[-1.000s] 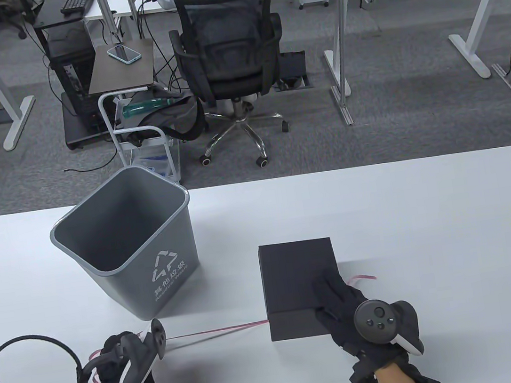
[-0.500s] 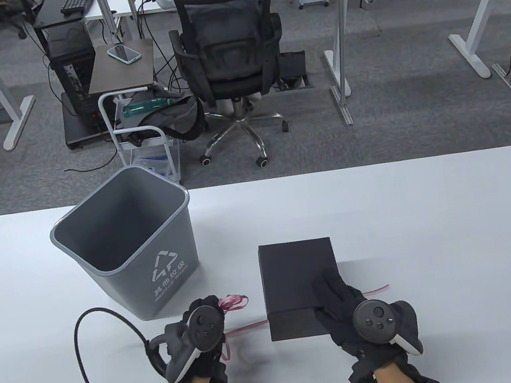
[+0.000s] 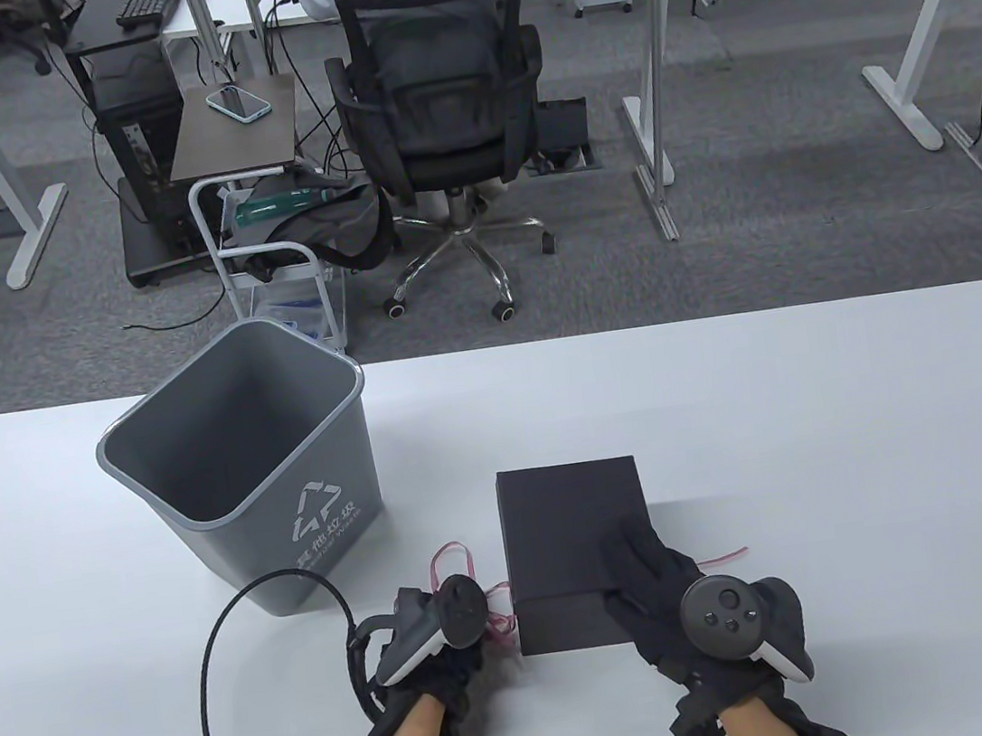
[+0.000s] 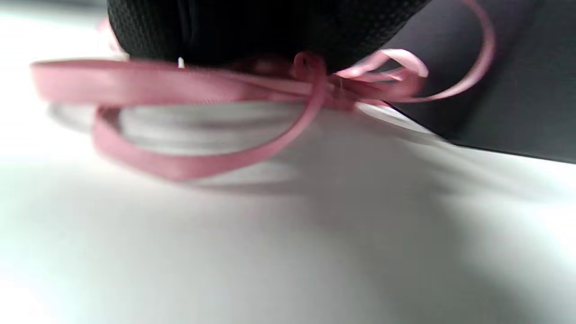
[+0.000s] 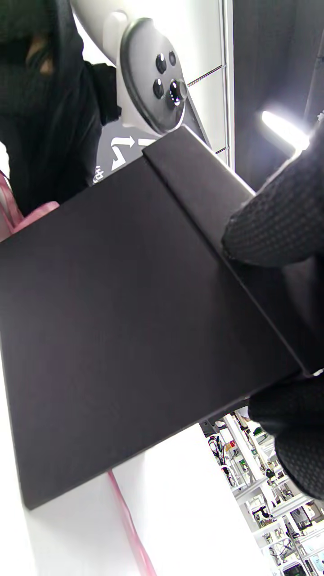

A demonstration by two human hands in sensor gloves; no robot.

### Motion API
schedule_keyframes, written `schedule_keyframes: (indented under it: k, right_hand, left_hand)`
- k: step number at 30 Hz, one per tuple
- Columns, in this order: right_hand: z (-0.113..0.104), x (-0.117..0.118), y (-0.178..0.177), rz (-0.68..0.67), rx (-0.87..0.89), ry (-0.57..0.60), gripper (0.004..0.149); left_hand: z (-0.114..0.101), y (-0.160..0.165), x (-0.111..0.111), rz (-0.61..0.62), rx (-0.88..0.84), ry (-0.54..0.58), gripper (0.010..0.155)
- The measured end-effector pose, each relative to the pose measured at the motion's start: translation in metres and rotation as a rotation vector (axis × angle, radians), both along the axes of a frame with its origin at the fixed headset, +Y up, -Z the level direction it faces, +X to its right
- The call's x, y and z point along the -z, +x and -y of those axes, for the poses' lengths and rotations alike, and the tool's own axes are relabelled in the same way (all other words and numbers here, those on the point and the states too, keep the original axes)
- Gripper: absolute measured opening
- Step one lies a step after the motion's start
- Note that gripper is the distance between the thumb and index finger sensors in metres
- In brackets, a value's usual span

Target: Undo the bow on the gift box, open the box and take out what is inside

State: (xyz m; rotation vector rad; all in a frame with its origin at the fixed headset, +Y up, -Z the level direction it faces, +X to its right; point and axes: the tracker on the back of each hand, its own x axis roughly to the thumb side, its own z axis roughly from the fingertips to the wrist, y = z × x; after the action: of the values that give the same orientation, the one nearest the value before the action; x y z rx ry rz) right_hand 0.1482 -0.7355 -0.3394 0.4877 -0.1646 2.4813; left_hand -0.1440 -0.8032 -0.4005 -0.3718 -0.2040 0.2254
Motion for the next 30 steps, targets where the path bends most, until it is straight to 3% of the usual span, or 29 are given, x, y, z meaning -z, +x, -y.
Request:
schedule_keyframes:
  k: [1, 3, 5, 7, 9, 11, 20, 27, 30]
  right_hand:
    - [0.000, 0.000, 0.000, 0.000, 0.000, 0.000, 0.067]
    - [0.000, 0.001, 0.000, 0.000, 0.002, -0.001, 0.066]
    - [0.000, 0.000, 0.000, 0.003, 0.000, 0.001, 0.066]
    - [0.001, 0.000, 0.000, 0.004, 0.002, 0.002, 0.066]
    - [0.001, 0.000, 0.000, 0.005, 0.005, 0.003, 0.067]
    - [0.001, 0.001, 0.000, 0.005, 0.007, 0.003, 0.067]
    - [0.002, 0.000, 0.000, 0.004, 0.008, 0.003, 0.066]
    - [0.001, 0.000, -0.001, -0.009, 0.010, -0.005, 0.066]
    - [0.001, 0.000, -0.003, -0.007, 0.002, 0.000, 0.066]
  left_hand:
    - [0.003, -0.003, 0.000, 0.018, -0.050, -0.108, 0.066]
    - [0.008, -0.003, 0.000, 0.024, -0.032, -0.115, 0.077]
    - [0.008, 0.002, -0.002, 0.036, 0.094, 0.092, 0.074]
    - [0.006, 0.007, -0.003, 0.035, 0.100, 0.202, 0.057]
    - [0.004, 0.014, -0.006, 0.072, 0.108, 0.269, 0.039]
    - [0.002, 0.019, -0.006, 0.114, 0.157, 0.317, 0.037]
    - [0.008, 0.029, -0.007, 0.190, 0.281, 0.247, 0.042]
    - [0.011, -0.002, 0.002, 0.038, -0.059, 0.174, 0.042]
    - [0.012, -0.007, 0.004, 0.010, -0.099, 0.176, 0.041]
